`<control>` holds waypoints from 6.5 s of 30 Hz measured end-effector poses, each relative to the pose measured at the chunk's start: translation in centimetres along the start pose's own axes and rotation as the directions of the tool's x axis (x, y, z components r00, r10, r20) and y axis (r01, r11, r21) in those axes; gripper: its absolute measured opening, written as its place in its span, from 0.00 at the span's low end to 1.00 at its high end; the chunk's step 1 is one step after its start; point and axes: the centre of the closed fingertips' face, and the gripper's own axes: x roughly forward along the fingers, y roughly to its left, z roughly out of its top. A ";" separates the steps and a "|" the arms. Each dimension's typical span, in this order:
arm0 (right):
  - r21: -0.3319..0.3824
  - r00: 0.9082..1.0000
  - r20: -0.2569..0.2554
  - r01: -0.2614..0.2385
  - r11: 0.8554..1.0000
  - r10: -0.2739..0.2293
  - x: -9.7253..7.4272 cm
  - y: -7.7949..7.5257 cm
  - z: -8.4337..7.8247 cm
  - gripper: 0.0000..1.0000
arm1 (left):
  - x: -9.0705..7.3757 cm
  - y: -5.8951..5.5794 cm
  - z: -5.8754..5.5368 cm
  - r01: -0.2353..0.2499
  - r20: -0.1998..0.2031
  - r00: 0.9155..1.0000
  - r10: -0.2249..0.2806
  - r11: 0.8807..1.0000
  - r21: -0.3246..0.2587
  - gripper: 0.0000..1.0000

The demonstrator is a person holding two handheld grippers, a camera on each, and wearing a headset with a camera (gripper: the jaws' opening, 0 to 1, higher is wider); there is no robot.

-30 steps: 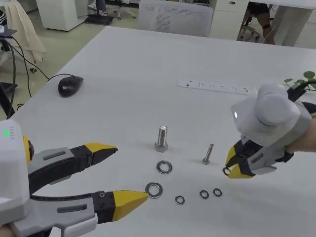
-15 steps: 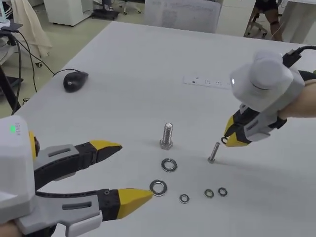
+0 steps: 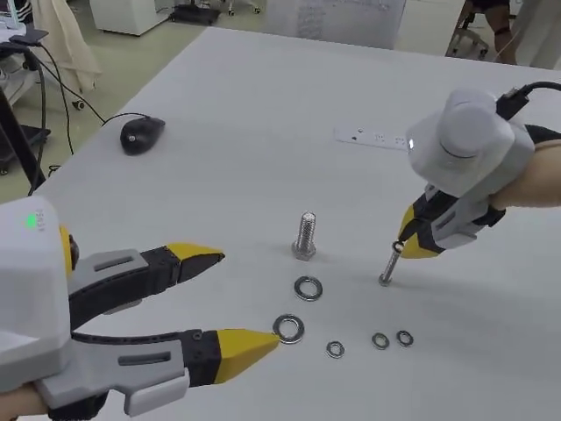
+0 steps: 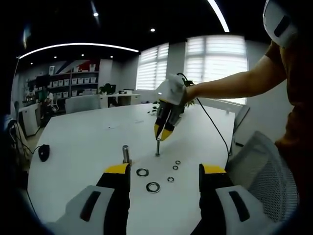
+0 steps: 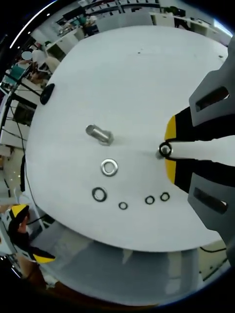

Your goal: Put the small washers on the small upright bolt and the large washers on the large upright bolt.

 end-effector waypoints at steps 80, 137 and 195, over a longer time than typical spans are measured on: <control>-0.068 0.994 0.005 -0.109 0.992 0.110 4.5 8.7 -2.9 0.21 | -1.5 -2.6 1.7 0.000 0.010 1.000 0.000 0.998 0.067 0.55; -0.020 0.998 -0.009 -0.063 0.998 0.063 -0.6 4.3 -1.3 0.12 | -0.9 -2.8 1.8 0.008 0.018 1.000 -0.009 0.998 0.066 0.55; -0.059 0.997 -0.009 -0.074 0.995 0.074 5.4 1.0 -1.2 0.13 | 0.1 -1.5 1.0 0.005 0.001 1.000 -0.005 1.000 0.031 0.55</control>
